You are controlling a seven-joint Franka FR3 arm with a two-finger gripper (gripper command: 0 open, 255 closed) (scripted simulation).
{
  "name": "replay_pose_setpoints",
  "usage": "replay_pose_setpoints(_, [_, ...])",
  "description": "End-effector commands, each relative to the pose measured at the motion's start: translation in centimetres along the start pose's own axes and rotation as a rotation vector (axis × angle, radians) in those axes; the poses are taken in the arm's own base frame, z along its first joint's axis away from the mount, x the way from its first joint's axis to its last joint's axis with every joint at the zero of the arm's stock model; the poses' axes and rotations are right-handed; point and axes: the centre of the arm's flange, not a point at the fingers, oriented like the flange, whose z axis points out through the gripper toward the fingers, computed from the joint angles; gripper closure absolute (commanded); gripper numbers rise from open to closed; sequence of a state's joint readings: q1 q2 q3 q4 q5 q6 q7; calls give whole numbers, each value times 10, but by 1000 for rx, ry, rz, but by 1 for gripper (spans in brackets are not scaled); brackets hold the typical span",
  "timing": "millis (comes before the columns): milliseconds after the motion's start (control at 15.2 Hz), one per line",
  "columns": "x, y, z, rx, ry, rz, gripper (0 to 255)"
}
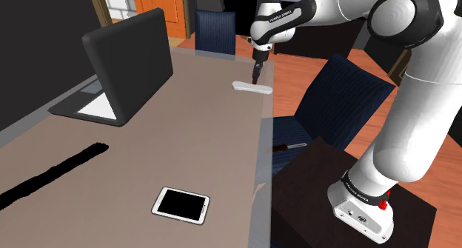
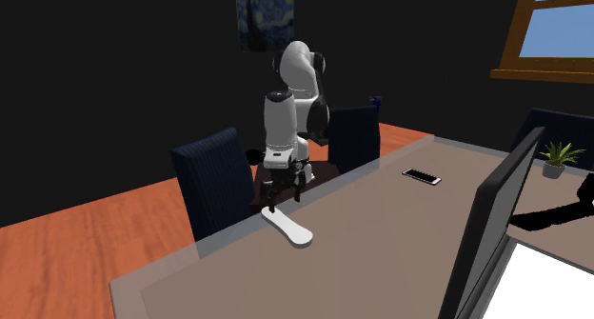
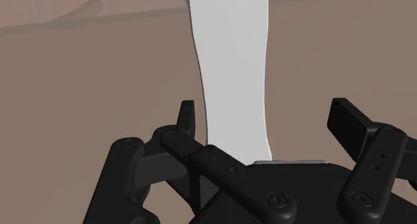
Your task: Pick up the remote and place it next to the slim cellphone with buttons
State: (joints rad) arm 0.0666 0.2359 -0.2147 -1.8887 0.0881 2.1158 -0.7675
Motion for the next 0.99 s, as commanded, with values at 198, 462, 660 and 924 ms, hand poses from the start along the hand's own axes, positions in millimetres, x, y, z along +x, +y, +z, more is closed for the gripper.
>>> replay_pose_setpoints(198, [16,13,30,0,-6,-45,0])
replay_pose_setpoints(462, [16,13,51,0,-6,-45,0])
replay_pose_setpoints(660, [16,13,54,0,-6,-45,0])
replay_pose_setpoints(924, [16,13,54,0,-6,-45,0])
